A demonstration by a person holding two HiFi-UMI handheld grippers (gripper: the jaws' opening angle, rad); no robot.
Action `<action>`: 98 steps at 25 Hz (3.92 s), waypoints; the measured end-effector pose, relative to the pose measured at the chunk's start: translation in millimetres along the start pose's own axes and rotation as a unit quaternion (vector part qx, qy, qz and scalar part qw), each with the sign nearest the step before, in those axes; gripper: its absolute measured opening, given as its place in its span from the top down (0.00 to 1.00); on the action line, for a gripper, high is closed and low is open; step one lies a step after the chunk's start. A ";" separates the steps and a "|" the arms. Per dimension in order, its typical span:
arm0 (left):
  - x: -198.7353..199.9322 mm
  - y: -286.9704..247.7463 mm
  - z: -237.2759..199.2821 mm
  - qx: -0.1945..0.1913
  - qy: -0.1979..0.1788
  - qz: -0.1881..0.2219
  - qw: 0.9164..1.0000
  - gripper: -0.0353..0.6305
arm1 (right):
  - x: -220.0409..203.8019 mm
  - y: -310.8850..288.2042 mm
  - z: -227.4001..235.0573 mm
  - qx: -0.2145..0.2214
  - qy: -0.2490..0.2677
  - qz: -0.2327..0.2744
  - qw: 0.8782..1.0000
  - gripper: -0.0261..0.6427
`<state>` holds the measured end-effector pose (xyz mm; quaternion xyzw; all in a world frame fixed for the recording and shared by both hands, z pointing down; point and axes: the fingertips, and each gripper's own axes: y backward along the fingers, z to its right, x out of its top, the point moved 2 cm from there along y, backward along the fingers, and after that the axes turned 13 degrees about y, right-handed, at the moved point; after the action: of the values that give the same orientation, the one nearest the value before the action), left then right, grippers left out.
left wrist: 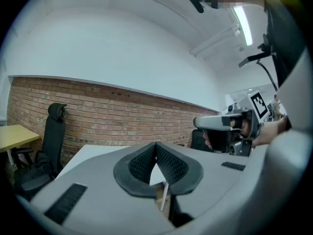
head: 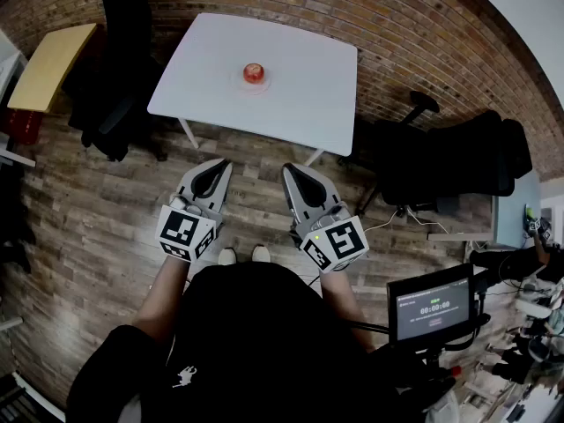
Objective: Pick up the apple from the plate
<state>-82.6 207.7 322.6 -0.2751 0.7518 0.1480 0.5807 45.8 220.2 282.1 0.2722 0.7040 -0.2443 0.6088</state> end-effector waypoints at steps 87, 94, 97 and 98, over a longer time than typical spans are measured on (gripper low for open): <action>-27.0 -73.4 27.8 0.003 0.010 -0.051 0.999 0.94 | -49.5 18.9 92.8 0.009 -0.068 -0.018 0.997 0.96; -12.7 -98.0 -21.2 -0.009 0.007 -0.055 0.998 0.94 | -47.1 -36.8 103.0 0.008 -0.055 -0.027 0.998 0.96; 1.8 -110.4 -42.3 -0.017 0.003 -0.048 0.999 0.94 | -41.4 -60.2 111.0 -0.002 -0.050 -0.025 0.998 0.96; 6.5 -113.9 -48.4 -0.021 0.003 -0.043 0.999 0.94 | -39.4 -66.4 112.4 -0.005 -0.048 -0.025 0.999 0.96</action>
<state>-55.3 88.2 341.1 -0.3194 0.7376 0.1381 0.5786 86.4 92.3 306.3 0.2392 0.6819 -0.2690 0.6367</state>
